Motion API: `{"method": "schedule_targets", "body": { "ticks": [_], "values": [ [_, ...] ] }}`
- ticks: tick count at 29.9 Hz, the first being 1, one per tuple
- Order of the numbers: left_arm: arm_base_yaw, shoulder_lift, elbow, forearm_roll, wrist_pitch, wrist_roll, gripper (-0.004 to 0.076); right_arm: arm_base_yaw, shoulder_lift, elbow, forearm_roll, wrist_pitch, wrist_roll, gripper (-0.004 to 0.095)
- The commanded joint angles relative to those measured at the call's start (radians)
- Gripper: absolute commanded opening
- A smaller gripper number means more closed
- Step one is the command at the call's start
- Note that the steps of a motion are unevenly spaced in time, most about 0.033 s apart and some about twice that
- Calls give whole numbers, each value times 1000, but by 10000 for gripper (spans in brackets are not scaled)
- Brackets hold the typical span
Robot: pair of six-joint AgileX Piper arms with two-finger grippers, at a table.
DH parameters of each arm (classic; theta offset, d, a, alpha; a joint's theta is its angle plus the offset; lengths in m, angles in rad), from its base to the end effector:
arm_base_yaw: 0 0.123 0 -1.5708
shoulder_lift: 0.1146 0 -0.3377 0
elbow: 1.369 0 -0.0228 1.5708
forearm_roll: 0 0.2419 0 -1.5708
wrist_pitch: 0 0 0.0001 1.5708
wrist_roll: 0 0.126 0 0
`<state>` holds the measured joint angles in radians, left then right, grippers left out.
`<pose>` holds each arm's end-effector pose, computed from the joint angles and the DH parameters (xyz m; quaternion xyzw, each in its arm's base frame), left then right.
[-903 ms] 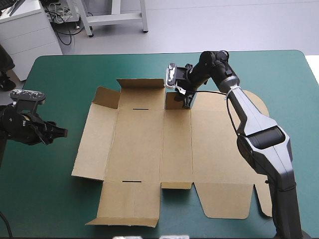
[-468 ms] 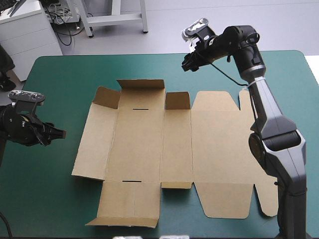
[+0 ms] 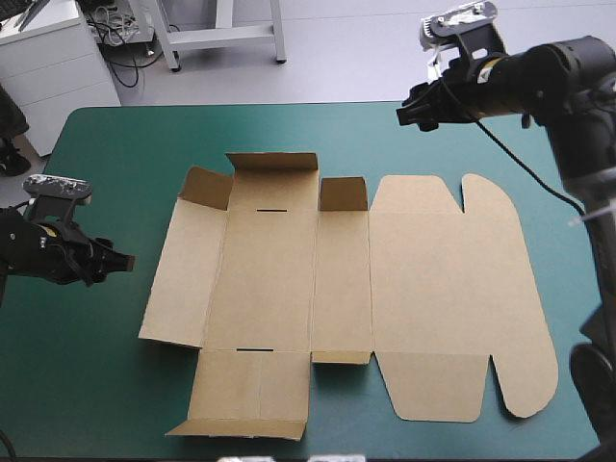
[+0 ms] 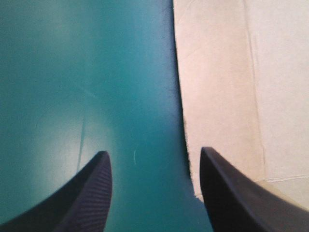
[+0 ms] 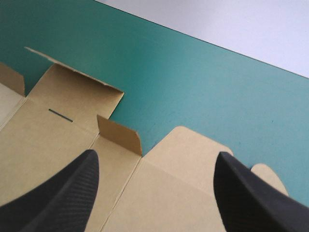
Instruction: Fold the box
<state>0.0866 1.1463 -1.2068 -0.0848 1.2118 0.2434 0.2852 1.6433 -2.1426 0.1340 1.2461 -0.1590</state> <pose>0.1941 0.0068 0.3930 0.0713 0.9646 -0.0005 0.2539 0.3319 0.1140 0.5313 -0.2059 0.8721 0.0939 0.4340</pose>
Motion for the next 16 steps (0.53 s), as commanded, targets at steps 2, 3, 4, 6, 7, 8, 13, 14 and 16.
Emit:
{"method": "schedule_targets", "body": {
  "ticks": [2,3,4,6,7,8,13,14,16],
  "values": [
    [0,-66,3,-100,-67,59,389,-4,-212,170,8,1,26,630],
    [0,-82,11,-113,-69,68,389,-4,-260,224,-3,-1,38,630],
    [0,-95,21,-116,-69,73,389,-4,-292,259,-12,-1,38,630],
    [0,-120,40,-110,-60,74,389,-4,-368,340,-43,-1,49,630],
    [0,-126,50,-108,-52,66,390,-4,-402,377,-53,-1,49,630],
    [0,-134,59,-108,-41,59,390,-4,-430,406,-63,-1,56,630],
    [0,-139,153,-111,-16,5,391,-4,-566,560,-29,-1,82,631],
    [0,-139,176,-111,-37,-5,391,-4,-591,589,-27,-1,82,631],
    [0,-136,218,-111,-79,-17,395,-4,-633,638,-27,-1,82,631]
  ]
}}
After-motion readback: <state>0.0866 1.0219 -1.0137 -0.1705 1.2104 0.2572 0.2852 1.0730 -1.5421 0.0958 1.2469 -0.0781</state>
